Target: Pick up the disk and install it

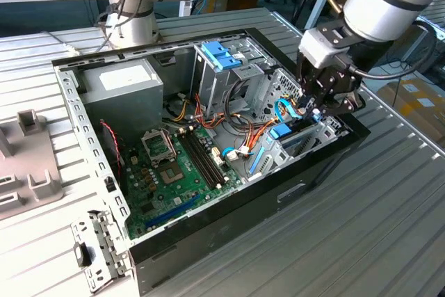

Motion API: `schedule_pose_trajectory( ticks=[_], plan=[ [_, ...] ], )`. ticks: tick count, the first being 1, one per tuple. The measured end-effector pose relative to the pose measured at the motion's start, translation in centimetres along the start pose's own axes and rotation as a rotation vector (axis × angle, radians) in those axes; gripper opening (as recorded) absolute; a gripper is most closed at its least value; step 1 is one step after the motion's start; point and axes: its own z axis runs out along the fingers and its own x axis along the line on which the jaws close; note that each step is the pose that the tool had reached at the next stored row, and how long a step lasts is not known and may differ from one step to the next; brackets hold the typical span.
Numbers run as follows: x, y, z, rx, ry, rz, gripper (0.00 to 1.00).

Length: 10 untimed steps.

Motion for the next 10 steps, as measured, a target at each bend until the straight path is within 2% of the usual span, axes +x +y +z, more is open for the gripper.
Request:
schedule_pose_trajectory(
  ticks=[3, 5, 8, 10],
  plan=[
    [-0.06, -0.03, -0.54, -0.0001, -0.0037, 0.0, 0.3],
    [-0.1, -0.04, -0.6, -0.0003, -0.0095, 0.001, 0.29],
    [-0.1, -0.04, -0.59, -0.0007, -0.021, 0.001, 0.11],
    [-0.09, -0.04, -0.47, -0.0014, -0.0256, 0.002, 0.11]
  ],
)
